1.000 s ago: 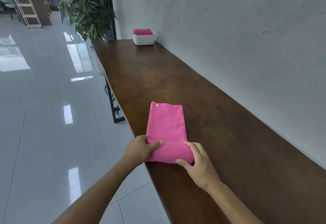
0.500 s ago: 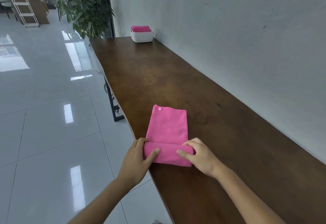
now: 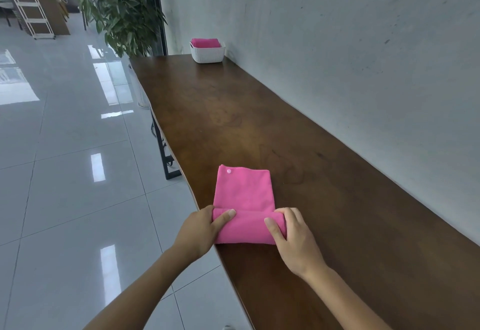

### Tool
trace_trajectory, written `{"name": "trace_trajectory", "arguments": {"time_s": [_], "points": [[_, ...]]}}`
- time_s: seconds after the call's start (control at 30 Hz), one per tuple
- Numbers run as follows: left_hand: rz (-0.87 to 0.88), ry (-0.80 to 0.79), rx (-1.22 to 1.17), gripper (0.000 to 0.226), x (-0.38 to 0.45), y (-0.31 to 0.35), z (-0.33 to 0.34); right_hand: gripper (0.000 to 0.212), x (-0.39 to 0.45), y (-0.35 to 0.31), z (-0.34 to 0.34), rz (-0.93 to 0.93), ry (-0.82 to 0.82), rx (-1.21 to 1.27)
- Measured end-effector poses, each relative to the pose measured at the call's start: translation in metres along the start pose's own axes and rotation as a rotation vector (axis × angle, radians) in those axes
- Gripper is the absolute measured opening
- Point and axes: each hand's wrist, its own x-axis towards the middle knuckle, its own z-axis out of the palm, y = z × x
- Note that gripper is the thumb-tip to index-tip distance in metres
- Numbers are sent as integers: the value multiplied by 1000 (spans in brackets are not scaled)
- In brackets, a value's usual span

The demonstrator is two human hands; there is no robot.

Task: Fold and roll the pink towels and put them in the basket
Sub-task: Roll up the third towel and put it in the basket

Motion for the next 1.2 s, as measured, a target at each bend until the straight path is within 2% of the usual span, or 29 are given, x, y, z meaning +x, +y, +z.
{"name": "trace_trajectory", "arguments": {"time_s": [0.07, 0.17, 0.27, 0.33, 0.43, 0.57, 0.63, 0.73, 0.87, 0.97, 1.07, 1.13, 1.2], "points": [[-44, -52, 50, 71, -4, -2, -1, 67, -8, 1, 0, 13, -6, -25], [-98, -77, 171, 77, -13, -3, 2, 63, -18, 1, 0, 51, -44, -44], [-40, 109, 219, 71, -22, -4, 8, 51, -18, -4, -1, 92, -68, -36], [53, 199, 166, 59, -25, -4, 12, 46, -12, -9, -4, 123, -69, -31], [141, 166, 46, 52, -25, -6, 20, 46, 0, -16, -7, 160, -63, -101], [119, 198, 39, 54, -12, -6, 22, 46, 16, -18, 1, 183, 43, -309], [101, 195, 96, 53, -1, -3, 17, 37, 22, -15, 6, 121, 161, -288], [83, 133, 144, 57, 13, 3, 10, 31, 21, -9, 12, -97, 289, -204], [-19, 2, 195, 62, 19, 5, 5, 47, 2, 3, 22, -195, 258, -161], [-72, -14, 231, 61, 9, 6, 7, 47, -9, 5, 22, -228, 262, -157], [25, 170, 338, 54, -11, 9, 9, 42, -10, 1, 17, -237, 227, -179], [190, 347, 384, 45, -23, 9, 9, 40, -6, -3, 13, -205, 188, -185], [361, 451, 413, 37, -32, 8, 14, 42, 2, -8, 7, -141, 111, -175]]}}
